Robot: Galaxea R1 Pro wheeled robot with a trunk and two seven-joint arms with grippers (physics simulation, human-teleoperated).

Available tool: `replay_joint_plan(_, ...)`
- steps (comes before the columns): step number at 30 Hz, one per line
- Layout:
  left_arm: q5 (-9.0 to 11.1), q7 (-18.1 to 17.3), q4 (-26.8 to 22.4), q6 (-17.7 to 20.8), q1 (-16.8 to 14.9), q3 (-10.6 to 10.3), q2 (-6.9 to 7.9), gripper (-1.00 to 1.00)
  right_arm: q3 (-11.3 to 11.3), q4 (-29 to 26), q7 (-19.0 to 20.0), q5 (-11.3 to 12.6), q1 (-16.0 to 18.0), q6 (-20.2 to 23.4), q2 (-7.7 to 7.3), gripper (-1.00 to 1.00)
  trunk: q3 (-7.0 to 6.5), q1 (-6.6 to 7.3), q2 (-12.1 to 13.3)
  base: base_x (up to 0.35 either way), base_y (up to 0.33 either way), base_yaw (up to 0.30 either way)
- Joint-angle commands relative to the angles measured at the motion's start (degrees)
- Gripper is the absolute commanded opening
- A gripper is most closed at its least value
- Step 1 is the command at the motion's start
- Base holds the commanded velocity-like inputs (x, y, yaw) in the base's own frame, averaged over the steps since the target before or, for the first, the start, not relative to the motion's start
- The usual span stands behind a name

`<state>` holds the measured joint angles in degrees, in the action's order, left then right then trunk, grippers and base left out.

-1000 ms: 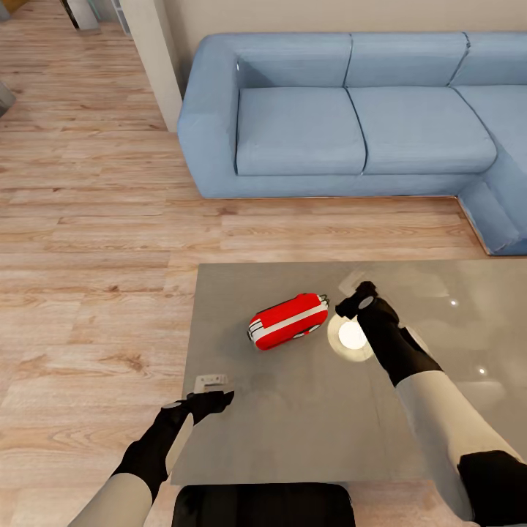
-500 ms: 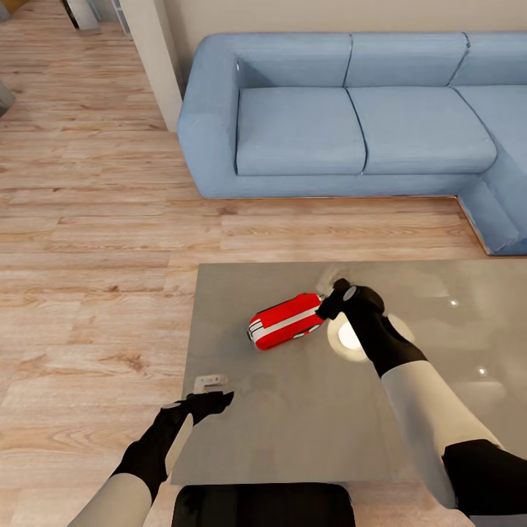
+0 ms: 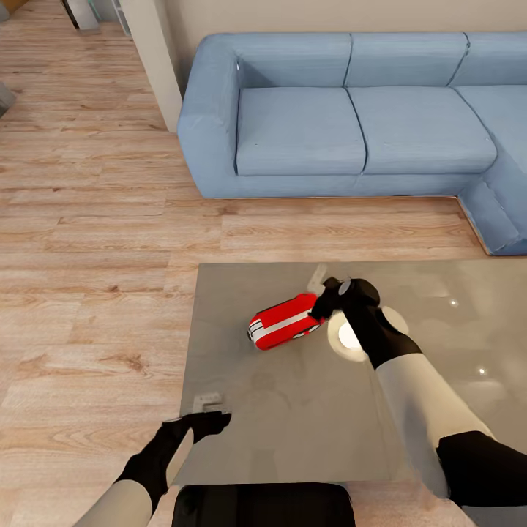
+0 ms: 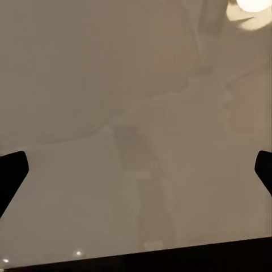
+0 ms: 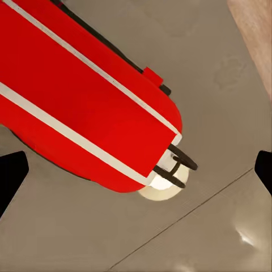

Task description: Turn on the radio receiver that's on the table in the living room.

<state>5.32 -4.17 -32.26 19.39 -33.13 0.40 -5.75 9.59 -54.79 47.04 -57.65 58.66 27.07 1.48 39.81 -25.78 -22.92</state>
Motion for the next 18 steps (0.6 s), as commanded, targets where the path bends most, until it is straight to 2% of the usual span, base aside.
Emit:
replay_joint_plan(1, 0.05, 0.06, 0.34, 0.74, 0.00, 0.05, -0.09, 1.00, 0.00, 1.50, 0.93, 0.00, 1.28, -0.13, 0.01, 1.00, 0.00, 0.00, 0.00, 0.000, 0.000, 0.000)
replay_joint_plan(12, 0.47, 0.12, 4.42, 1.90, 0.00, 0.21, -0.44, 1.00, -0.01, 7.55, 2.74, 0.08, 5.75, -1.69, 0.60, 1.00, 0.00, 0.00, 0.00, 0.000, 0.000, 0.000)
replay_joint_plan(14, 1.32, 0.12, 5.38, 1.73, 0.00, 0.18, -0.42, 1.00, -0.02, 11.06, 3.40, 0.03, 7.67, -2.66, 1.05, 1.00, 0.00, 0.00, 0.00, 0.000, 0.000, 0.000)
replay_joint_plan(18, 2.93, 0.12, 5.89, 1.70, 0.00, 0.14, -0.41, 1.00, -0.01, 13.79, 3.86, -0.16, 8.95, -3.67, 1.81, 1.00, 0.00, 0.00, 0.00, 0.000, 0.000, 0.000)
